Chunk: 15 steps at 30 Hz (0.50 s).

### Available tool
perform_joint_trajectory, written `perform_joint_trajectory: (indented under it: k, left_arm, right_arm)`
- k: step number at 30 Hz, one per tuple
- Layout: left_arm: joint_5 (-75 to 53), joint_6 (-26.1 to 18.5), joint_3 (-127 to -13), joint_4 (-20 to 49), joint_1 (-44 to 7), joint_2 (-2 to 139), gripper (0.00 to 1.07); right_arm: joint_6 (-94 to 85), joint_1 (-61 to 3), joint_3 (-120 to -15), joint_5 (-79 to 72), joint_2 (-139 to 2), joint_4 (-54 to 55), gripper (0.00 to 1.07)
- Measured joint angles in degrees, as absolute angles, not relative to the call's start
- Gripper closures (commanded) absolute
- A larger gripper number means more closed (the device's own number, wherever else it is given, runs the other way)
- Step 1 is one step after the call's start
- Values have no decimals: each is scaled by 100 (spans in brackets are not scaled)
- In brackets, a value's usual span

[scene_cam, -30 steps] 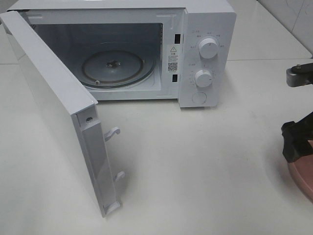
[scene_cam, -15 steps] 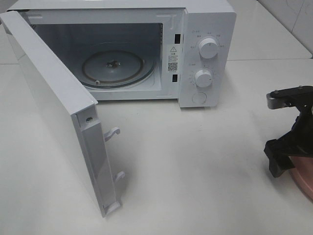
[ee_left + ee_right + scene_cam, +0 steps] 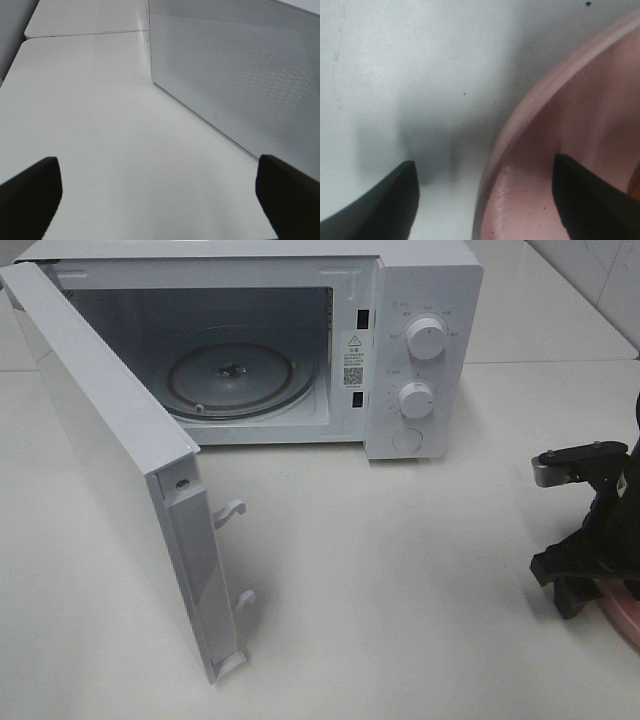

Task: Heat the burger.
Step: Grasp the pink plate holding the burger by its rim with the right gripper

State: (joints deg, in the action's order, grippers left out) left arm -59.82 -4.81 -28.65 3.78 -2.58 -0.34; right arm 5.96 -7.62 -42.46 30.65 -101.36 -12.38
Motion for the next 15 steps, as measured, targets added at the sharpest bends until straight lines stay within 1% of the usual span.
perform_joint_trajectory:
  k: [1,2,3,4,5,6,7,8,9,10,11,15]
  left_arm:
    - [-5982,-481,-2865,378,-258,-34,9]
    - [-5982,-481,-2865,378,-258,-34,9]
    - [-5982,-481,-2865,378,-258,-34,9]
    - [-5982,-481,-2865,378,-258,-34,9]
    - [-5982,-481,-2865,378,-258,-34,9]
    - [-5982,-481,-2865,378,-258,-34,9]
    - [-5982,-481,-2865,378,-258,-34,9]
    - [-5982,-481,-2865,378,-258,-34,9]
    - [-5982,-481,-2865,378,-258,-34,9]
    - [-5982,-481,-2865,378,-258,-34,9]
    - [-5982,-481,-2865,378,-258,-34,9]
    - [-5982,-481,-2865,378,-258,-34,9]
  right_arm:
    - [596,-762,-4246,3065,-10136,-1238,51]
    - [596,-739,-4246,3065,-10136,-1238,56]
    - [665,-722,-4246,3065,-10136,-1266,66]
    - [665,-722,-4246,3065,-10136,-1266,66]
    - [728,-716,-4246,3065,-10136,-1295,72]
    - [808,-710,-4246,3065,-10136,-1392,84]
    - [808,-710,-4246,3065,-10136,-1392,84]
    - [888,-710,-4246,3065,-10136,-1421,90]
    - [900,-710,-4246,3065,-10136,-1421,98]
    - [900,-710,-4246,3065,-10136,-1421,98]
    - [911,-710,-4246,3065,-10136,-1432,104]
    - [957,-710,-4246,3100,-10130,-1461,107]
